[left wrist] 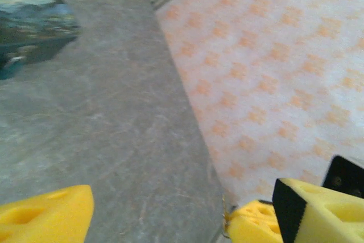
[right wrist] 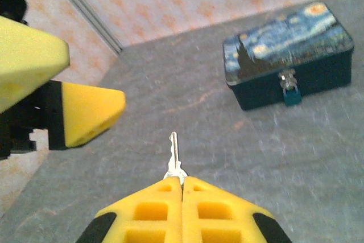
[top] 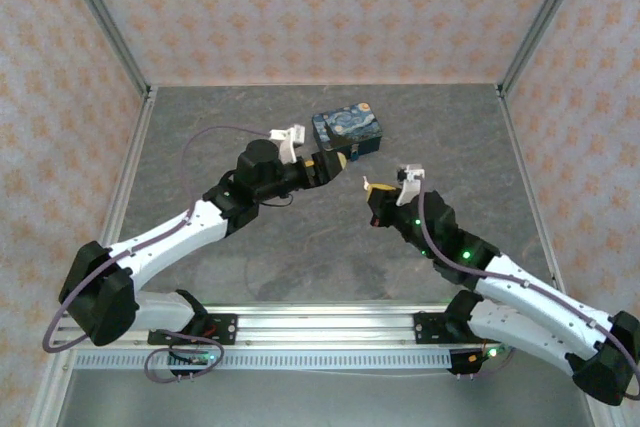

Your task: Unlock the padlock with the key

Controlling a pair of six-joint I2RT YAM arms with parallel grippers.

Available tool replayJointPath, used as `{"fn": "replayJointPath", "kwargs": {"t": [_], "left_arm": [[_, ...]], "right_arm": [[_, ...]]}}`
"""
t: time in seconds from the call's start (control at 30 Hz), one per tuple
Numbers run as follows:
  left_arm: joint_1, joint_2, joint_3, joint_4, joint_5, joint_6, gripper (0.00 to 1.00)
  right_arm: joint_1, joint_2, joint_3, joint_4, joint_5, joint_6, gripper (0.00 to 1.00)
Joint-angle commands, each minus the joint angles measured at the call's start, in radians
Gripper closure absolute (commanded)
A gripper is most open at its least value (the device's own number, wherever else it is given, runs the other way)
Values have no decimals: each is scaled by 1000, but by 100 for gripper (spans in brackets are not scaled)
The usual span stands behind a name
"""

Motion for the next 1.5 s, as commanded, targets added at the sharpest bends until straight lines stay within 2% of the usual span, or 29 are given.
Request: {"fn": "replayJointPath", "kwargs": {"t": [0.0, 0.2, 0.47, 0.77, 1.03, 1.23, 1.47], "left_arm": [[-26, 22, 50, 96, 99, 18, 21], [-66, 59, 99, 71, 109, 48, 31], [-83, 92, 107, 69, 103, 42, 41], [-93, 107, 119, 60, 107, 50, 59], [-97, 112, 136, 13, 109, 76, 62], [-100, 115, 138, 17, 108, 76, 70], [-100, 99, 128, 23, 82, 88, 92]], "right_arm": [[-3, -22, -22, 94, -24, -75, 100], [-2, -21, -26, 126, -57, -77, 100], [-2, -22, -36, 154, -59, -72, 100], [-2, -22, -35, 156, -51, -72, 100], [-2, -24, -38, 172, -53, -60, 100], [-2, -22, -40, 175, -56, -56, 100], [-14, -28, -29, 138, -76, -27, 100]]}}
